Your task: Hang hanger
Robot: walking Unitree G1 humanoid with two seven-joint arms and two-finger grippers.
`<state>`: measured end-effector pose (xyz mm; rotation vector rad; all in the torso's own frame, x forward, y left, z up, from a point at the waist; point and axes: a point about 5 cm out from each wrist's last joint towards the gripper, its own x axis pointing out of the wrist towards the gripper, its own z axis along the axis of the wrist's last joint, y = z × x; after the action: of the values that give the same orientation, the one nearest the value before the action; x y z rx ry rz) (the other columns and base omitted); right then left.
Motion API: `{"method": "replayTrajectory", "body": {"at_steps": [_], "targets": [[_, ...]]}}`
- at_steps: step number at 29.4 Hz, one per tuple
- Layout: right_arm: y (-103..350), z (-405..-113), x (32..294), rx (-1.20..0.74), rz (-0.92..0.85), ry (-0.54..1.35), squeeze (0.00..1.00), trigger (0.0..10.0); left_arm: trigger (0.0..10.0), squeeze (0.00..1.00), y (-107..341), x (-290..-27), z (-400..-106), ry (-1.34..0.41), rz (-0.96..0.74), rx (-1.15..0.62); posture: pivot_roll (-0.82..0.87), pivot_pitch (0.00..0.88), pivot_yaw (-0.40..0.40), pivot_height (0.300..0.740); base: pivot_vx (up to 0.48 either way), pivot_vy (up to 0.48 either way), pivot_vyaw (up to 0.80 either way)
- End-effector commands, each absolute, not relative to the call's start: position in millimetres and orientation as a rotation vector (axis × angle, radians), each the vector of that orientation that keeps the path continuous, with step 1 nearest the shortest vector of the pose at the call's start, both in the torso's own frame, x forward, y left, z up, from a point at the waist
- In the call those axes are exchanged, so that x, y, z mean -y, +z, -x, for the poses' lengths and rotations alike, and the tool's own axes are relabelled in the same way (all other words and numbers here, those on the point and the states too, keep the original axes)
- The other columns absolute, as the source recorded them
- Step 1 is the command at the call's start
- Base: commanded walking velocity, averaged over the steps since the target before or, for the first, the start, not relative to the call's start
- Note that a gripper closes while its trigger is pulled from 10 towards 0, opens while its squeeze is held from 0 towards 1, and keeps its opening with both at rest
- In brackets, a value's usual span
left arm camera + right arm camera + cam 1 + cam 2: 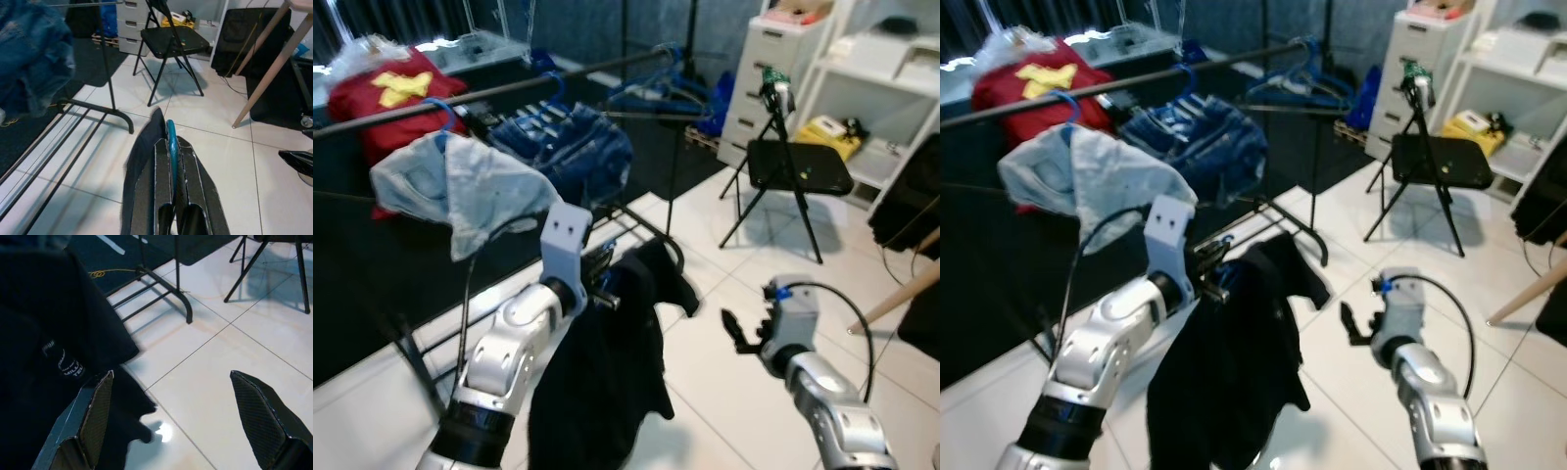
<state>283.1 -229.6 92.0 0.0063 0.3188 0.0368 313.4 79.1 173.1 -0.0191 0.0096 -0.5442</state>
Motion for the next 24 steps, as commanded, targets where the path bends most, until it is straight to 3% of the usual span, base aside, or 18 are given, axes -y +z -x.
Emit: {"method": "replayTrajectory", "body": {"at_steps": [1, 8, 12, 21, 24], "targets": [[94, -283, 227, -0.306, -0.010, 0.063, 0.00, 10.0, 10.0, 0.00, 181, -77, -312, -0.546, 0.004, 0.020, -0.01, 0.040, 0.016, 0.740, 0.469, 0.000, 0.00], [95, -278, 222, -0.316, -0.010, 0.142, 0.00, 10.0, 10.0, 0.00, 177, -83, -315, -0.497, -0.081, -0.013, -0.01, 0.042, 0.016, 0.740, 0.469, 0.000, 0.71], [92, -273, 219, -0.354, -0.022, 0.229, 0.00, 10.0, 10.0, 0.00, 156, -106, -320, -0.362, -0.180, -0.174, -0.01, 0.045, 0.018, 0.740, 0.469, 0.000, 0.76], [91, -268, 217, -0.383, -0.019, 0.298, 0.00, 10.0, 10.0, 0.00, 147, -120, -320, -0.261, -0.165, -0.268, -0.01, 0.048, 0.018, 0.740, 0.446, 0.000, 0.76], [92, -264, 213, -0.394, -0.022, 0.351, 0.00, 10.0, 10.0, 0.00, 151, -123, -321, -0.209, -0.181, -0.274, -0.01, 0.048, 0.018, 0.740, 0.000, 0.000, 0.76]]}}
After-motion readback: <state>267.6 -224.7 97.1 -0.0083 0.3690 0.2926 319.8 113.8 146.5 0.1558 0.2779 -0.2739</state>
